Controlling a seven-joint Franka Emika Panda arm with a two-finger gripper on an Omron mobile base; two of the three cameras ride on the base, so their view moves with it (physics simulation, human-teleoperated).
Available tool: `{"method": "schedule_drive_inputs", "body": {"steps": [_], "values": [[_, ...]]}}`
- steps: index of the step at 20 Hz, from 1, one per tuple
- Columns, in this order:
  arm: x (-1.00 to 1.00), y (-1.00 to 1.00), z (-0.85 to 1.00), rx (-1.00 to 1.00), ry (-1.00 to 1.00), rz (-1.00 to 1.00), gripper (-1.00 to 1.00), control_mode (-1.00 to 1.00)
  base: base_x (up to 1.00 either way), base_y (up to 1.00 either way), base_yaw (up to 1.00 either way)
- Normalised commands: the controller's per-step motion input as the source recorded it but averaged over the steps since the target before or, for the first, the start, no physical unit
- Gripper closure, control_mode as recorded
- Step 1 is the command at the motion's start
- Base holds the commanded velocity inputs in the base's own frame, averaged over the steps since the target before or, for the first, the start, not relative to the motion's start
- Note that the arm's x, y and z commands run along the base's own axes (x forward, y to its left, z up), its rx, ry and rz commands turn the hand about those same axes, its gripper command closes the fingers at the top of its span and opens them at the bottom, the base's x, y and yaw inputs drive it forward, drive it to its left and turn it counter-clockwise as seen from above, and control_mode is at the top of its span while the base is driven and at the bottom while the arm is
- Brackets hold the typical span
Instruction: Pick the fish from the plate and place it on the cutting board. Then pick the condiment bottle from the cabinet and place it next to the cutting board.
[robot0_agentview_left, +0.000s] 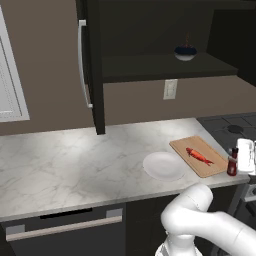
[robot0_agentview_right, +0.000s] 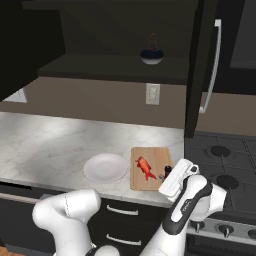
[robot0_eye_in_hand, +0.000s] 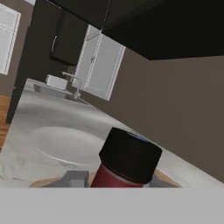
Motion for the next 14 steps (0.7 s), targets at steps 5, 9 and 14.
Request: {"method": "schedule_drive_inputs", "body": {"steps": [5, 9, 14], "values": [[0.04, -0.16, 0.00, 0.06, 0.00, 0.00, 1.00, -1.00, 0.00, 0.00, 0.00], [0.00, -0.12, 0.00, 0.05, 0.00, 0.00, 1.00, -1.00, 0.00, 0.00, 0.00], [0.00, -0.01, -0.05, 0.03, 0.00, 0.00, 1.00, -1.00, 0.00, 0.00, 0.00]]}}
